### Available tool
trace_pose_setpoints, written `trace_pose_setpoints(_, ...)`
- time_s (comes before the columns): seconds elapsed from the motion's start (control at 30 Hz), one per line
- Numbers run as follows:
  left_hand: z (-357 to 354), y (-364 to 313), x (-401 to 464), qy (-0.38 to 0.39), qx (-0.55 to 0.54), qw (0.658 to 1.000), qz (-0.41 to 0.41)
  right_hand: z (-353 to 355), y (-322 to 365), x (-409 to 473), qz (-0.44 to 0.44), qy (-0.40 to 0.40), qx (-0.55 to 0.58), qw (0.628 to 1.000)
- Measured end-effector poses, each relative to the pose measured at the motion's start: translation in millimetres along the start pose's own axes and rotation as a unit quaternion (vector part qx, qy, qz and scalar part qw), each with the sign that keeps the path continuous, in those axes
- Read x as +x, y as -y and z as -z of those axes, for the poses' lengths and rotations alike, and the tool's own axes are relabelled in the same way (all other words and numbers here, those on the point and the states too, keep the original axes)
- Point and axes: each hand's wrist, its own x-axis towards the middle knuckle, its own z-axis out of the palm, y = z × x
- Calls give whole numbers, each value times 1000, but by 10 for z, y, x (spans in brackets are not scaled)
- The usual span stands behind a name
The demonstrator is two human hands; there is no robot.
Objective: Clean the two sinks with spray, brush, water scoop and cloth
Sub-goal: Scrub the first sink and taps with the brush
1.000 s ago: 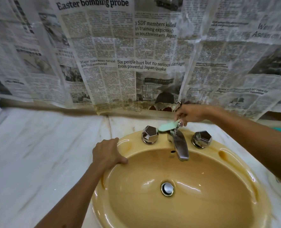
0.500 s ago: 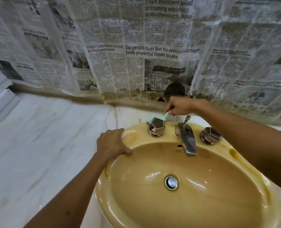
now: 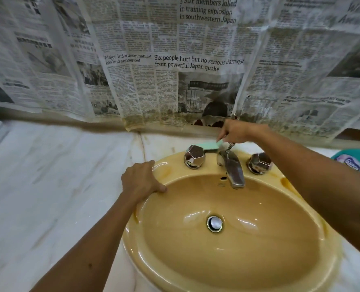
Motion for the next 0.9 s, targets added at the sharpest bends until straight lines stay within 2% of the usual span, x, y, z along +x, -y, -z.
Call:
trace_pose_setpoints(0.13, 20, -6, -16, -2, -6, 1000, -1, -48, 326, -54, -32, -42, -49, 997)
trace_pose_setpoints(0.23, 8, 11, -28, -1, -10, 1000, -9, -158, 755, -174, -22, -84, -141, 986)
trace_pose_setpoints(0.33, -7, 32, -18, -2, -14, 1000, -18, -253, 853, -386, -30, -73, -192, 978)
trace_pose_setpoints(0.47, -5, 24, -16, -4, -14, 1000, -22, -201, 817, -598, -60, -23, -166, 984)
trace_pose_setpoints(0.67, 32, 30, -38, 2, -5, 999, -35, -439, 1080, -641, -121, -98, -92, 983)
trace_pose_setpoints(0.8, 37, 45, -26, 4, 2, 999, -39, -636, 1259, -955, -117, -63, -97, 986)
trace_pose_setpoints(0.9, 48, 30, -23, 7, 1, 999, -39, -342, 1047, -1145, -127, -55, -91, 986)
